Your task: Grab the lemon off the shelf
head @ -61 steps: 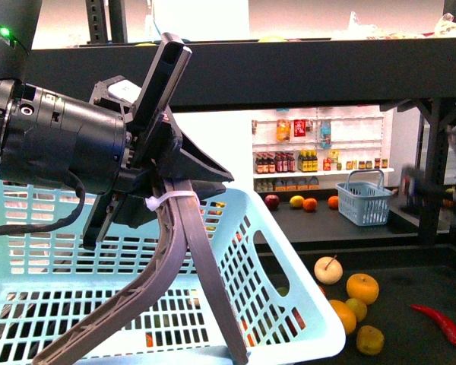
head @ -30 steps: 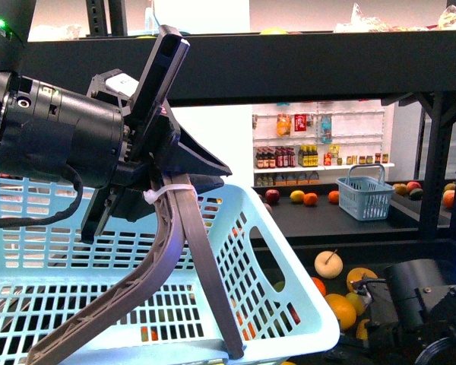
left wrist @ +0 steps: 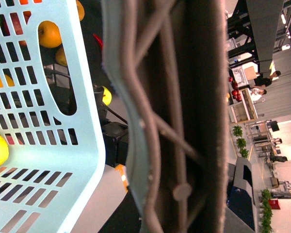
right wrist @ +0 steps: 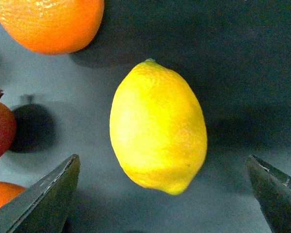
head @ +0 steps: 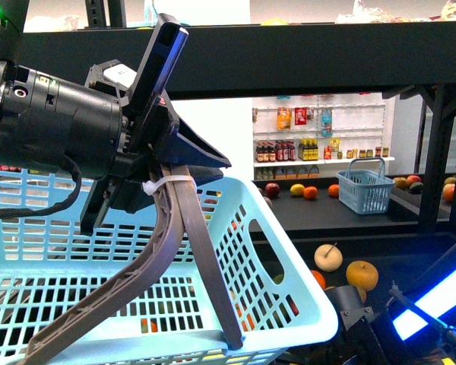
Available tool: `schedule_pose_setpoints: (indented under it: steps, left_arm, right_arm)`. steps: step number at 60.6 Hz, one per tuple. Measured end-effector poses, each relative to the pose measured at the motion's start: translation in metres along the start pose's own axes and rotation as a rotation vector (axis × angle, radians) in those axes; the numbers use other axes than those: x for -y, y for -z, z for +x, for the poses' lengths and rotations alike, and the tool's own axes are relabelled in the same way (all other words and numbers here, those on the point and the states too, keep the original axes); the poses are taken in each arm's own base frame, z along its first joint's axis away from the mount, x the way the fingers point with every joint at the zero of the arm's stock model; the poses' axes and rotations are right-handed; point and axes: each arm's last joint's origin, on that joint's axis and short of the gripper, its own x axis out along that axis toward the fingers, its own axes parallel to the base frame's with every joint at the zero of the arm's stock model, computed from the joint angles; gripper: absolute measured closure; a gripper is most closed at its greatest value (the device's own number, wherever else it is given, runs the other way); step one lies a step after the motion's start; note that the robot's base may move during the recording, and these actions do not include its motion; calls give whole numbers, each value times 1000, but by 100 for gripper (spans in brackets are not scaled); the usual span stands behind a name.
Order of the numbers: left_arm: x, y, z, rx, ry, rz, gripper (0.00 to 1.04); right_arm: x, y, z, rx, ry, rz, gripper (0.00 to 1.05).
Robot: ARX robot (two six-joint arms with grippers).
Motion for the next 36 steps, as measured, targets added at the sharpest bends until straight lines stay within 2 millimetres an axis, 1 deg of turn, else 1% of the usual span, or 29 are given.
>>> schedule_pose_setpoints:
  steps: [12,25,36]
  left_arm:
    - [0,0,0,-1,1,0,94]
    - [0,0,0,-1,0,0,94]
    - [0,0,0,-1,0,0,94]
  right_arm:
    - [-10,3,19,-10,16,-20,2]
    - [-16,1,35,-8,31,-56,2]
    - [-20,4,46,4,53,-124,2]
